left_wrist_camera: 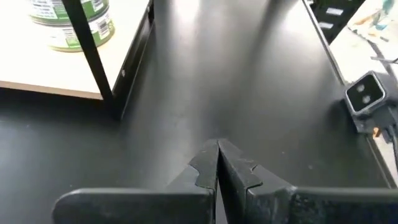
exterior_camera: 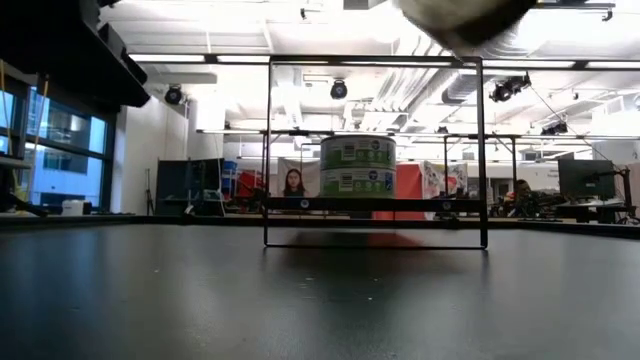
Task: Stack canned seafood by type on shelf
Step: Stack the blue-pink tuna can on top of the other blue-pink tuna can on the shelf
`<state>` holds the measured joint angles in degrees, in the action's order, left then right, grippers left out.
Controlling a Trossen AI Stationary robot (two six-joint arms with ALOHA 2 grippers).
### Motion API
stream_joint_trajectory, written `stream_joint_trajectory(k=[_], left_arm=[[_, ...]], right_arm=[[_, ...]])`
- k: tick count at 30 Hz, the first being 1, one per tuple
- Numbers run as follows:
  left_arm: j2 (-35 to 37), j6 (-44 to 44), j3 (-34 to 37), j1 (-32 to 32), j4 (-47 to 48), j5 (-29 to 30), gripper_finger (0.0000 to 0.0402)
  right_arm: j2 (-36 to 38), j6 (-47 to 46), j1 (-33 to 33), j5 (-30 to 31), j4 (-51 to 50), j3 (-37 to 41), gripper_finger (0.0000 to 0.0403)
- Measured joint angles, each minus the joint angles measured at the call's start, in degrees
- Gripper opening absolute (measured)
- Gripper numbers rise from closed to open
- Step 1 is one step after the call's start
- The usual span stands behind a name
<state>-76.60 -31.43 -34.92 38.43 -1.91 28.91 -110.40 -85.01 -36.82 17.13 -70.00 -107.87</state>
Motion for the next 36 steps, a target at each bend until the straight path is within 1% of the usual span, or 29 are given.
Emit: stream_joint_trajectory(k=[2,4,6,8,10,12,15,17,19,22,24,25,28,30,32,34,36], left_arm=[[0.0,0.4,0.0,-0.7,-1.6,-1.4,0.0000],[0.0,1.3,0.0,-1.1,-3.4,-3.2,0.0000],[0.0,1.6,0.0,-1.4,-5.4,-4.1,0.0000],[0.0,1.7,0.0,-1.4,-7.7,-4.3,0.0000],[0.0,3.0,0.0,-0.8,-10.1,-4.3,0.0000],[0.6,4.2,0.0,0.3,-11.5,-4.3,0.0000],[2.6,3.9,0.0,2.7,-11.0,-3.5,0.0000],[4.5,2.0,0.0,4.9,-8.9,-0.6,0.0000],[6.5,-1.0,0.0,7.8,-5.5,5.0,0.0000],[8.9,-7.2,0.0,11.6,0.2,15.1,0.0000],[10.0,-10.8,0.0,13.0,3.7,19.7,0.0000],[10.5,-12.2,0.0,13.2,5.0,20.9,0.0000],[11.3,-14.3,0.0,11.9,7.0,21.4,0.0000],[11.3,-14.2,0.0,9.6,6.6,21.6,0.0000],[11.3,-12.5,0.0,5.8,5.1,21.0,0.0000],[11.3,-9.4,0.0,0.7,2.8,19.4,0.0000],[11.3,-5.8,0.0,-5.9,-1.1,16.7,0.0000]], right_arm=[[2.6,4.0,1.9,4.1,4.7,0.0,0.0170],[5.0,10.0,4.6,6.3,10.4,0.0,0.0170],[7.2,16.1,8.0,6.9,14.9,0.0,0.0170],[8.8,21.8,12.0,6.6,17.1,-0.1,0.0170],[9.7,26.1,16.1,5.7,15.8,-0.1,0.0170],[10.2,29.7,20.5,3.2,12.7,-0.1,0.0170],[10.8,34.7,26.5,-0.7,4.7,-0.1,0.0170],[10.8,38.1,29.6,-1.9,-2.0,-0.1,0.0170],[10.9,41.4,32.1,-2.4,-6.4,0.8,0.0170],[13.9,45.5,36.6,-5.5,-6.6,5.8,0.0175],[17.6,47.2,39.9,-8.2,-3.2,11.5,0.0178],[19.9,47.6,41.6,-9.3,-1.4,15.2,0.0178],[27.1,47.6,47.0,-12.9,6.3,27.6,0.0173],[32.4,47.1,50.4,-16.5,15.5,36.2,0.0173],[36.8,45.1,54.1,-21.1,26.8,44.5,0.0176],[39.1,42.5,57.6,-26.2,40.2,51.6,0.0183],[39.9,36.8,60.4,-30.0,53.8,57.9,0.0187]])
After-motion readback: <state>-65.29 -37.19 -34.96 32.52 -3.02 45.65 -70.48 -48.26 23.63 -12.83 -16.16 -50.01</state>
